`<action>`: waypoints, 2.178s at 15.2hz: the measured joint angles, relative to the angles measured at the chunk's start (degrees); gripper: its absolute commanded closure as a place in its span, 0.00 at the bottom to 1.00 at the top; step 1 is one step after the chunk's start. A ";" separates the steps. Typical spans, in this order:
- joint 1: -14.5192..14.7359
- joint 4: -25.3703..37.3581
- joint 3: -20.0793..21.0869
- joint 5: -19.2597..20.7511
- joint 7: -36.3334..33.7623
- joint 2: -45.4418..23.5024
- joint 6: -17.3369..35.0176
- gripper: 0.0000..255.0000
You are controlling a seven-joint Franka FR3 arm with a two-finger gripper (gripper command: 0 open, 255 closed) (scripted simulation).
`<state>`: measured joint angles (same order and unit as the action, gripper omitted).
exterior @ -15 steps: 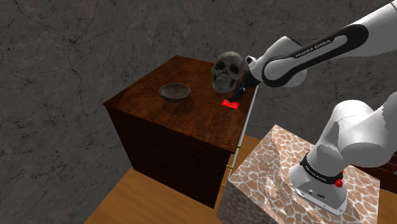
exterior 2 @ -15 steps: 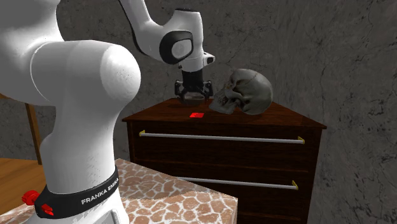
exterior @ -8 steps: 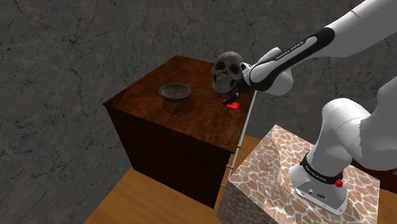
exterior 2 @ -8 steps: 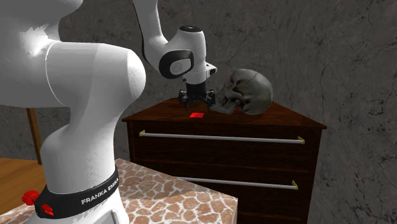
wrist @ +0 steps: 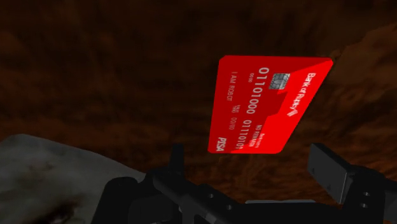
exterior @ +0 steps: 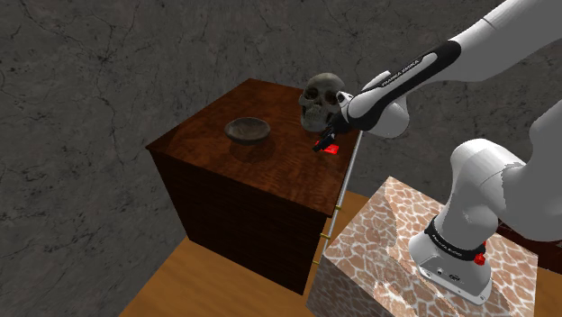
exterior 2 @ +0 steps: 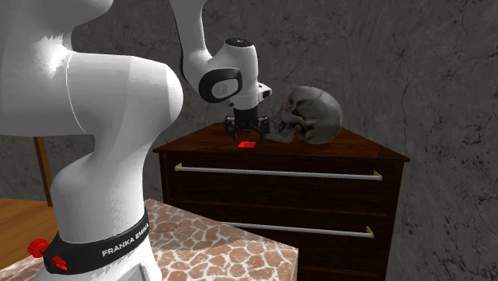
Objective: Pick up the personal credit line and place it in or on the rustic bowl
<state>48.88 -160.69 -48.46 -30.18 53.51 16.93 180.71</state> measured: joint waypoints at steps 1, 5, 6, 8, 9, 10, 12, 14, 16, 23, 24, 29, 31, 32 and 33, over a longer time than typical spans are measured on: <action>0.04 0.01 -0.03 -0.01 0.01 -0.01 0.01 1.00; 0.53 0.32 -0.25 -0.01 0.19 0.35 0.06 1.00; 0.58 0.37 -0.25 -0.04 0.16 0.33 0.06 1.00; 0.47 0.39 -0.08 0.02 0.13 0.35 0.00 1.00; 0.38 0.41 0.02 0.06 0.11 0.36 -0.07 1.00; 0.07 0.41 0.32 0.18 0.05 0.42 -0.19 1.00; -1.11 0.32 1.42 0.43 -0.42 0.35 -0.40 1.00; -6.88 0.11 6.67 2.14 -2.46 0.67 -2.14 1.00; -12.64 0.01 11.93 4.43 -4.88 1.57 -4.11 1.00; -25.34 0.98 22.88 11.57 -11.76 5.68 -11.13 1.00; -26.55 1.19 23.90 12.39 -12.56 6.34 -12.13 1.00; -30.98 2.65 28.06 15.66 -16.26 9.24 -16.94 1.00; -32.20 3.48 29.12 16.64 -17.33 10.26 -18.89 1.00; -32.82 3.74 29.62 17.13 -17.82 10.92 -19.85 1.00; -33.23 4.14 29.93 17.48 -18.16 11.32 -20.70 1.00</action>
<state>15.65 -156.55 -18.54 -12.70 35.35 28.25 160.01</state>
